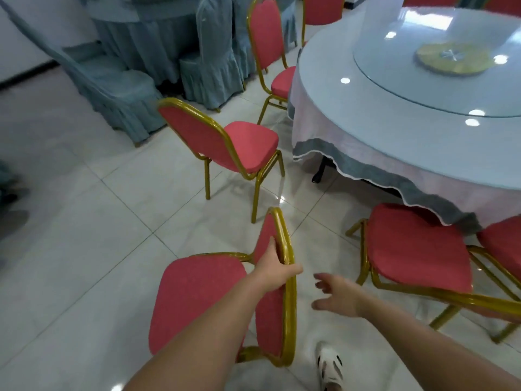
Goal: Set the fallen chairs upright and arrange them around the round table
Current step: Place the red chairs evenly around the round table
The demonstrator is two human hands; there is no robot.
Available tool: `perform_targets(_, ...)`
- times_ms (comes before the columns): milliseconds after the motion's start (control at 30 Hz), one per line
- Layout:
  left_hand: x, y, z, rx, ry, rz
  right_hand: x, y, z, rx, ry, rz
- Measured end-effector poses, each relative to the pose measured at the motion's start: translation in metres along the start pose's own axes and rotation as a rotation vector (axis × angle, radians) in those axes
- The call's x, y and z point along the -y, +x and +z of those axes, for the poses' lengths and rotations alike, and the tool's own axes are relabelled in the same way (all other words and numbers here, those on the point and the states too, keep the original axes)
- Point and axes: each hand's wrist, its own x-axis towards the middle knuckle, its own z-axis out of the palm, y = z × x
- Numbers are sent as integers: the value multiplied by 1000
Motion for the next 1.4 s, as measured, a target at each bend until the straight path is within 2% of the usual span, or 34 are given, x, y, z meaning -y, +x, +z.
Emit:
perform_targets(100, 17, -22, 25, -102, -49, -23, 19, 8, -42, -269, -380, -141)
perform_targets(167, 28, -34, 47, -187, -31, -45, 43, 18, -59, -394, -607, -333)
perform_targets(233, 36, -38, 64, -263, -51, -62, 63, 31, -65, -448, -841, -564)
perform_targets(367, 29, -33, 69, -329, -72, -68, 104, 58, -70, -344, -1261, -911)
perform_targets(433, 22, -34, 68, -324, -65, -79, 113, 68, -73, -249, -1375, -939)
perform_targets(533, 16, -41, 70, -351, -85, -110, 114, 82, -75, -149, -1403, -1035)
perform_targets(733, 11, -50, 72, -413, -86, -133, 113, 79, -75, -127, -1307, -979)
perform_targets(933, 4, -74, 70, -289, -55, -158, 96, 62, -60, -141, -1374, -819)
perform_targets(1100, -6, -76, 80, -175, 23, -224, 65, 45, -65, -181, -1352, -759)
perform_targets(1400, -27, -66, 85, 58, 326, -117, 7, 7, -78, -239, -1304, -528)
